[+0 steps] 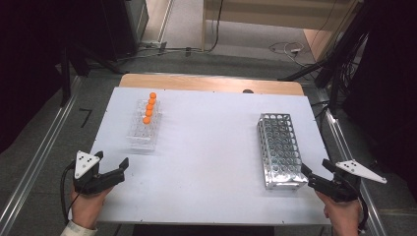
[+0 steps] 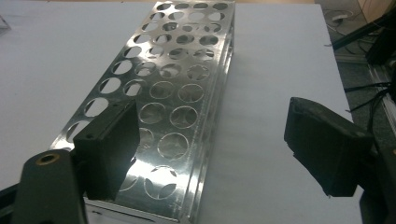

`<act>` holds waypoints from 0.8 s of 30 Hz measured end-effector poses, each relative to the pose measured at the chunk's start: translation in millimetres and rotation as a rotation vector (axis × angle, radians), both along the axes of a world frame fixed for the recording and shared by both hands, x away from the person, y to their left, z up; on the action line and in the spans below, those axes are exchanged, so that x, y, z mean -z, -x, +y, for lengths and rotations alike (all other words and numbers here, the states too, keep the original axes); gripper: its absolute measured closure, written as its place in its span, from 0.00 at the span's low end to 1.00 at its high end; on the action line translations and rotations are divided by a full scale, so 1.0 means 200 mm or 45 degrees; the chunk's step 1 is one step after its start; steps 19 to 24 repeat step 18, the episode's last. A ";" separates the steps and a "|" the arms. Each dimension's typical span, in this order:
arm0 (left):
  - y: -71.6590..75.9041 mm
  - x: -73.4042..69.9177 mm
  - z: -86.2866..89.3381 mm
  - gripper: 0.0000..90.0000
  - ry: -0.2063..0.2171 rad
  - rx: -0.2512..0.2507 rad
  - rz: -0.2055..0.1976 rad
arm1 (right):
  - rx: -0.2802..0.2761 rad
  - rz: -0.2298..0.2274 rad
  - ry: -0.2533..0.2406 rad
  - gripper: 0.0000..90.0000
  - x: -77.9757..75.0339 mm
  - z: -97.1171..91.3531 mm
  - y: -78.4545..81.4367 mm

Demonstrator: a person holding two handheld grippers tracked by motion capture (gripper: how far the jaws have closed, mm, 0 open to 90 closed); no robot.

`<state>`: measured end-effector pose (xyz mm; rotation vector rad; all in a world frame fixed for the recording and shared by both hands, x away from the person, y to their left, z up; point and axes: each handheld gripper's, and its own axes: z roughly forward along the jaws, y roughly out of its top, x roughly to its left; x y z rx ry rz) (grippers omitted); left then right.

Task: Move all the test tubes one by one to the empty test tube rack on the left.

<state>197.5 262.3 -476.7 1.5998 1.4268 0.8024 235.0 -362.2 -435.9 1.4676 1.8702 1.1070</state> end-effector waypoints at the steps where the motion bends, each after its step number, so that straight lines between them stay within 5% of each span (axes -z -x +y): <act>1: 0.00 0.00 0.01 0.15 0.004 -0.003 0.004 | 0.008 0.001 -0.001 0.19 0.00 0.00 0.00; 24: -0.03 0.06 0.06 0.14 0.004 -0.044 0.072 | 0.110 0.023 0.012 0.19 0.08 -0.08 -0.02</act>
